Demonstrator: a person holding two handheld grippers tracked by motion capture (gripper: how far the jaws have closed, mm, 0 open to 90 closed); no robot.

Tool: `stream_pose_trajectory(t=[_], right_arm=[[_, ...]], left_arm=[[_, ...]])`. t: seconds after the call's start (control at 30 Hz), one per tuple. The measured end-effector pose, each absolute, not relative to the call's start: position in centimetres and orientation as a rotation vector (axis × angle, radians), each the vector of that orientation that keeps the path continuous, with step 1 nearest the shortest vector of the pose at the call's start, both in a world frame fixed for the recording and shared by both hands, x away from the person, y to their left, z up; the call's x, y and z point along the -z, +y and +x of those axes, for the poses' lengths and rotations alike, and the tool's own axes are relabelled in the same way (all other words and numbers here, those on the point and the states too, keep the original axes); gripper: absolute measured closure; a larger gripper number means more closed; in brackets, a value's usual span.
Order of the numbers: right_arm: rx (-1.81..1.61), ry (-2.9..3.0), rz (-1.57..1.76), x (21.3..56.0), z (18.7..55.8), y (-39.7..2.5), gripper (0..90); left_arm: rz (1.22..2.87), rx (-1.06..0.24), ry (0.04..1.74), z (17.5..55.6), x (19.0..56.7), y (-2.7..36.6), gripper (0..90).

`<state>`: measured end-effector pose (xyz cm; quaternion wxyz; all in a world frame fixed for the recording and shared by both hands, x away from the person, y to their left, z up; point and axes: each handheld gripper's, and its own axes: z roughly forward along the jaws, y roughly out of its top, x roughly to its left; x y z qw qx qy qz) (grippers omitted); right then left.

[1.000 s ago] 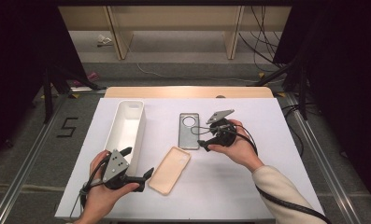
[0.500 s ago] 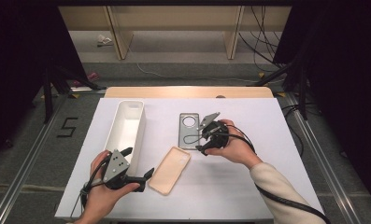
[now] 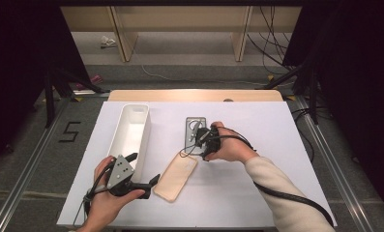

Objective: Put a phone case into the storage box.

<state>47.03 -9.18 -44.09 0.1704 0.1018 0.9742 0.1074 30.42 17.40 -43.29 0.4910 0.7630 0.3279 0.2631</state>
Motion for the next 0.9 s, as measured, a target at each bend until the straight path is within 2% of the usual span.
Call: stream_pose_trajectory(t=[0.47,0.73,0.9], right_arm=[[-0.133,2.817,0.161,44.8,48.1,-6.6,30.2],[-0.071,2.840,0.125,45.3,48.2,-6.1,37.5],[-0.056,2.854,0.081,45.5,48.2,-6.0,45.8]], left_arm=[[1.849,-0.636,0.796,30.4,43.3,17.4,2.7],[1.850,-0.632,0.795,30.4,43.3,17.4,2.7],[1.851,-0.631,0.795,30.4,43.3,17.4,2.8]])
